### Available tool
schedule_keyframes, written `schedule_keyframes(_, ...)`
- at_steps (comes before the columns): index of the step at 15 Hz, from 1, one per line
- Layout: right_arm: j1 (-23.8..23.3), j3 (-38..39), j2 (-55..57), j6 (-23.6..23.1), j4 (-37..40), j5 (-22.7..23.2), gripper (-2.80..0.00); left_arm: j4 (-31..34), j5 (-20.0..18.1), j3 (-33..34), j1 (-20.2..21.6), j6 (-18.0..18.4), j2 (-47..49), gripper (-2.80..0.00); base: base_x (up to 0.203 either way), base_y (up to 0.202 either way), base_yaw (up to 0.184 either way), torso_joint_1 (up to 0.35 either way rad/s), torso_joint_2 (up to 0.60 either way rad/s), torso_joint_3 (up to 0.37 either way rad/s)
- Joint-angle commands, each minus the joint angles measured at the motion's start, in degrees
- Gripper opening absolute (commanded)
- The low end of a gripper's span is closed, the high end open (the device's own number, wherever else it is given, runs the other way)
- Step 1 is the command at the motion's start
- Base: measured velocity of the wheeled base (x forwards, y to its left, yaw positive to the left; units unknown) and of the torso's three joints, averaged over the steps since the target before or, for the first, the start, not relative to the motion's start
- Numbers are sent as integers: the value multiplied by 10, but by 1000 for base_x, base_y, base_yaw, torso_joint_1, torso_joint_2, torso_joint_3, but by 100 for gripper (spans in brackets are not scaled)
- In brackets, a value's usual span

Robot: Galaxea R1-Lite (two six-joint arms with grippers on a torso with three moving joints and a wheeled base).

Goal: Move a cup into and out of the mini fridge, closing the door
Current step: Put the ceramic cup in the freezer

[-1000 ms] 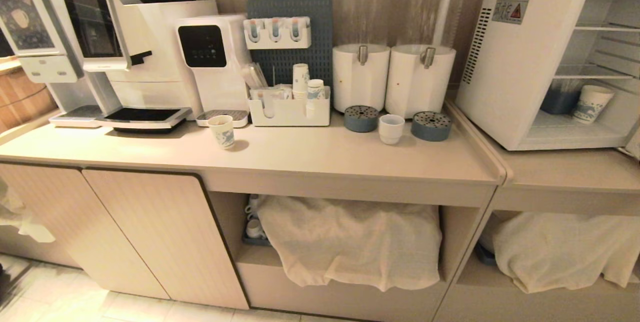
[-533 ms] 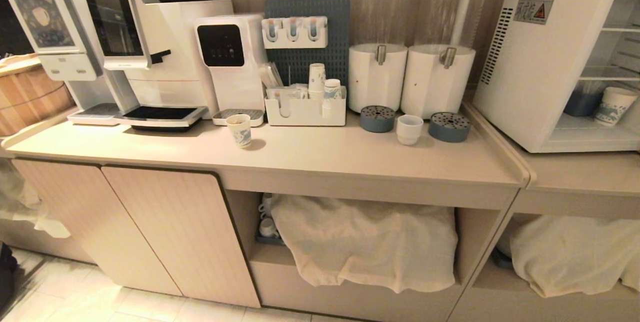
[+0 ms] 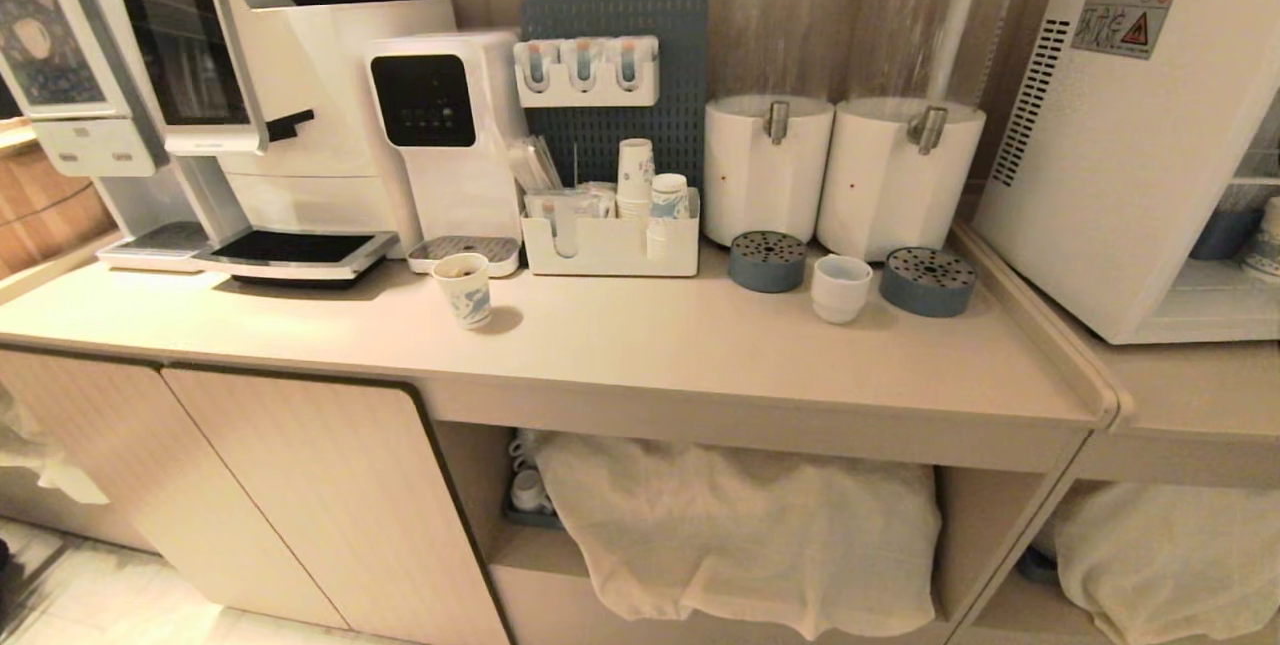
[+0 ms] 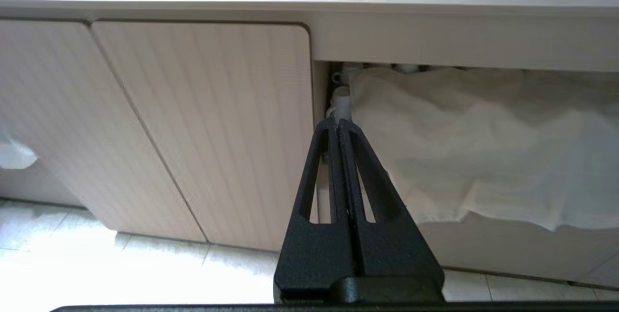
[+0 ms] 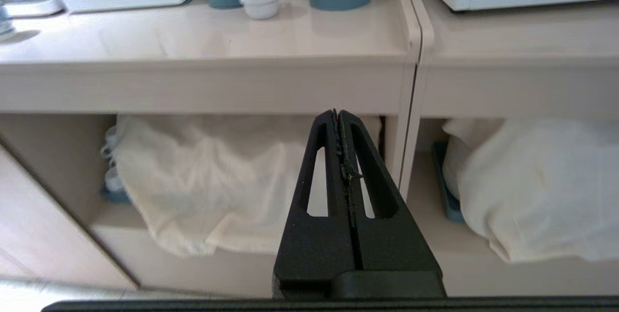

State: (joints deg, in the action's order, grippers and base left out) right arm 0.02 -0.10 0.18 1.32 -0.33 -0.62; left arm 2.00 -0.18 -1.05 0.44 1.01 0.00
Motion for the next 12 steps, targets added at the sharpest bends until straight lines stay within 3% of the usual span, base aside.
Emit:
schedule_keyframes(1,1,0,1,0,0,-1,-280,0,0,0,0,0,1,-280,189,0,-1,2,5,3)
schedule_keyframes(9,1,0,-1,-1,-1,-1,-280,0,0,0,0,-1,1,-280,184,0,0,3,0,0)
schedule_keyframes(12,1,-46,-1,-8,0,-13,-280,0,-1,0,0,-1,1,-280,34,0,1,1,2,2)
